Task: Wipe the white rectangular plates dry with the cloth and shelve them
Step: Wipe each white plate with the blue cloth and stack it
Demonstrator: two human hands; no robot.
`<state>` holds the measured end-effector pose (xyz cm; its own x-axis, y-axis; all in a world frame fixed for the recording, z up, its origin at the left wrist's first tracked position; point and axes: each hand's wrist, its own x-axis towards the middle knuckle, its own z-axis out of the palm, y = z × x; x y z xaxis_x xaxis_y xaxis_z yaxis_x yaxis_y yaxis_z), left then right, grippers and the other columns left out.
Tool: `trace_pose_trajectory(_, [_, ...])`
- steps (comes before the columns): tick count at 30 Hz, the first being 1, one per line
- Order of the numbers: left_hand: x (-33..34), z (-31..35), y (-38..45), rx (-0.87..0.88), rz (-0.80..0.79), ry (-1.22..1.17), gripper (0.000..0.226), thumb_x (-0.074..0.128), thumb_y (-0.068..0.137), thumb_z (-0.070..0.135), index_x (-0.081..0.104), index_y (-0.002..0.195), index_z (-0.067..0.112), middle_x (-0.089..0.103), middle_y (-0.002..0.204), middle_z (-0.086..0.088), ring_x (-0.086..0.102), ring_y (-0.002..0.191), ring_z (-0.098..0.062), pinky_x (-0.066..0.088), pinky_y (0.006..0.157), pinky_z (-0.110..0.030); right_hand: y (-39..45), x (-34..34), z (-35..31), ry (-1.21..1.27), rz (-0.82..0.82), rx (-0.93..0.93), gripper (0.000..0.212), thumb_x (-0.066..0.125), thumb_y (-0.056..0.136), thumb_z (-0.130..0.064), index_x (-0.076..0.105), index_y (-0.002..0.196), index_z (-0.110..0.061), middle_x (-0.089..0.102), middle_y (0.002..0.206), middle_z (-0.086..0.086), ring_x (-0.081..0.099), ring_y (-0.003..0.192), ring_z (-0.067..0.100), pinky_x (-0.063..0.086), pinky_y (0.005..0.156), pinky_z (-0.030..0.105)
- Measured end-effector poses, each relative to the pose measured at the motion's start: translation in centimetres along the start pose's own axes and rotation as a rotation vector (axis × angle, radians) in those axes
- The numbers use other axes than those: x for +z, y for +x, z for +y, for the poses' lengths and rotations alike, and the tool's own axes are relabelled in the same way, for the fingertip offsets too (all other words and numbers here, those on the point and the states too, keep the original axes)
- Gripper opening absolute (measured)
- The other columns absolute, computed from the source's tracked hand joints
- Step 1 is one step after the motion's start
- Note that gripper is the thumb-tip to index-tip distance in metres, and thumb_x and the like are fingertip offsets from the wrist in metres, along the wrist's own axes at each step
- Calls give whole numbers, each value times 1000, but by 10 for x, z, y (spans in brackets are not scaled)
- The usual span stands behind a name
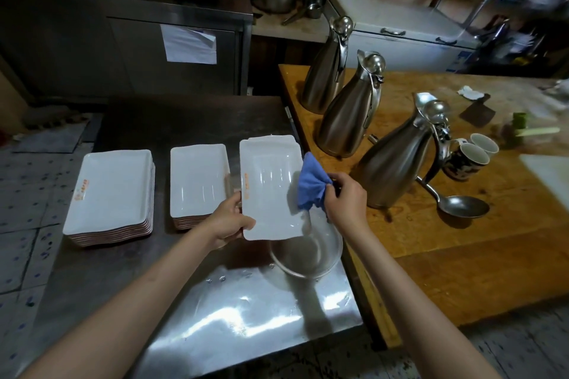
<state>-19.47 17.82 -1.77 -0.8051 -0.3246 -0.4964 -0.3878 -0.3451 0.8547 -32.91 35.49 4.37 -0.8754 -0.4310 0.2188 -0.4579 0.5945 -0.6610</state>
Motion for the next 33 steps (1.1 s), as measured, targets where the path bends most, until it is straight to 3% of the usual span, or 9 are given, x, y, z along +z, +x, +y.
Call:
trace_pose_trajectory(2, [1,-2,1,-9,-2,4,69,47,80,-23,42,138,13,62,122,-17,62,91,-30,47,48,-21,8,5,-3,-10,11,-21,26,51,89,-3,65,112,-7,69,101,7,59,85,12,43,73,15])
trace_pose_trajectory(5, [1,-5,5,-22,7,7,65,51,81,-18,44,136,16,66,115,-11,63,95,-32,44,73,-39,16,18,-6,-11,-22,-38,25,54,89,-3,65,110,-8,67,103,9,62,91,18,50,78,27])
trace_pose_trajectory(9, [3,-5,5,-30,-1,5,62,54,84,-13,44,136,19,67,115,-9,61,98,-31,38,74,-40,23,36,-7,-89,-101,-97,25,57,87,-6,63,111,-10,58,108,6,51,92,13,37,75,21])
trace_pose_trajectory(13, [3,-3,4,-38,8,1,64,54,85,-13,42,136,23,64,121,-8,59,114,-36,45,89,-46,23,41,-8,-169,-254,-230,22,56,86,-4,67,106,-1,61,101,18,57,90,31,45,74,32])
trace_pose_trajectory(16, [4,-2,3,-38,9,6,64,54,86,-12,41,136,25,63,121,-6,59,114,-32,40,101,-54,18,40,-10,-216,-310,-328,22,57,83,-2,70,102,-2,63,93,20,58,83,32,47,72,36])
trace_pose_trajectory(21, [6,-3,2,-23,41,-105,64,50,87,-17,40,139,18,57,127,-14,58,113,-34,50,93,-48,-2,44,-3,-262,-475,-420,17,56,81,-6,70,88,-10,60,81,12,56,76,30,48,66,40])
trace_pose_trajectory(25, [4,-2,0,-7,47,-91,65,50,86,-17,39,139,19,55,127,-11,55,114,-33,52,90,-46,-20,40,7,-302,-513,-495,23,55,86,-4,71,101,-12,63,93,10,57,83,26,46,68,33])
trace_pose_trajectory(28, [4,-1,0,-5,54,-100,65,48,85,-19,40,139,17,56,129,-12,55,116,-35,52,91,-46,-25,41,16,-288,-530,-519,23,61,85,-3,73,100,-14,68,94,9,61,83,24,45,70,26])
trace_pose_trajectory(33, [9,0,1,-15,62,-138,64,49,85,-19,40,140,14,58,126,-13,58,113,-33,54,88,-43,-22,35,20,-264,-516,-495,17,61,85,-7,74,94,-10,62,104,12,55,98,27,48,78,34])
